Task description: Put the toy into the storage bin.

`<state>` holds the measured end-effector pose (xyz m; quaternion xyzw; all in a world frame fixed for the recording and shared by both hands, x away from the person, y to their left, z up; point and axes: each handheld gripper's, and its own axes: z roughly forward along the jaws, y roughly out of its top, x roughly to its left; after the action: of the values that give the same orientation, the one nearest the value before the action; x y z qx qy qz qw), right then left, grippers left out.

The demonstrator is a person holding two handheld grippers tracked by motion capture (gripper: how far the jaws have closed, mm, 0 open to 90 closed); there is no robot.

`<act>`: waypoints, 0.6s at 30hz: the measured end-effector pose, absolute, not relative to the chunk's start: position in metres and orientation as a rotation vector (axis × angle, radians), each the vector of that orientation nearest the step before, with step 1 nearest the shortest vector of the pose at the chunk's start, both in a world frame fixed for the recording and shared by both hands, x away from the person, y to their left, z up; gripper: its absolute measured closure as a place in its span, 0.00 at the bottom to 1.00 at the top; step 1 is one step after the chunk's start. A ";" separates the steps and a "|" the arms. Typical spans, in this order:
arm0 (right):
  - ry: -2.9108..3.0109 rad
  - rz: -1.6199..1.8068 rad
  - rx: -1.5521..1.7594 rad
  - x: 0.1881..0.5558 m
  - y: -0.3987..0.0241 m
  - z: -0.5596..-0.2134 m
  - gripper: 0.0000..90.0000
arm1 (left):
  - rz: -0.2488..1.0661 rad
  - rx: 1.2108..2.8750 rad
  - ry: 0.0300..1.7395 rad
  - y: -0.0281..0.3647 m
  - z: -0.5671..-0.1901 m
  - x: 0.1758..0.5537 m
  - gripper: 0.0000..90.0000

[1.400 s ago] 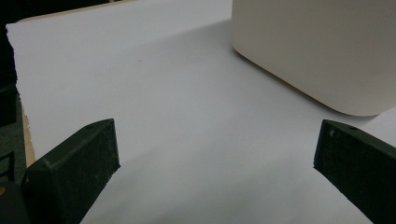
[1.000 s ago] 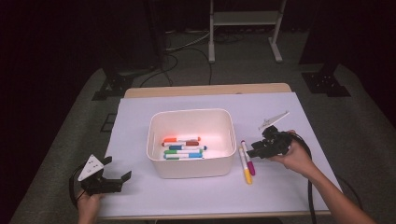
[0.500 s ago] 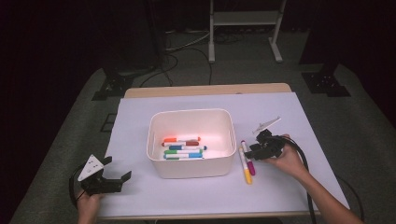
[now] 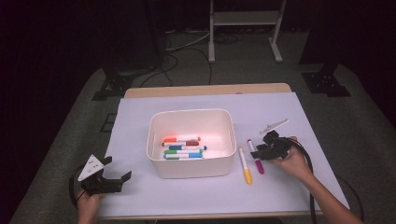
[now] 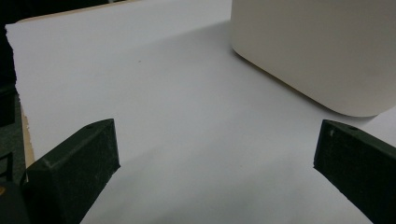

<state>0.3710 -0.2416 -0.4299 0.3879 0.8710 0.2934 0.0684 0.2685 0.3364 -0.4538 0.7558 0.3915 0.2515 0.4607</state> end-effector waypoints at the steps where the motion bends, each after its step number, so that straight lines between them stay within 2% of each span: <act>1: 2.621 0.881 1.175 0.370 -0.244 -0.430 0.61 | 0.620 1.860 0.963 0.336 -0.454 0.268 0.00; 9: 2.561 0.827 1.231 0.368 -0.264 -0.432 0.63 | 0.617 1.862 0.965 0.336 -0.454 0.269 0.00; 18: 2.513 0.761 1.233 0.369 -0.266 -0.437 0.75 | 0.614 1.855 0.964 0.338 -0.454 0.268 0.00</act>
<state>0.3687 -0.2661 -0.4369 0.4219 0.8601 0.2605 0.1200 0.2684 0.3375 -0.4536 0.7545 0.3924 0.2498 0.4630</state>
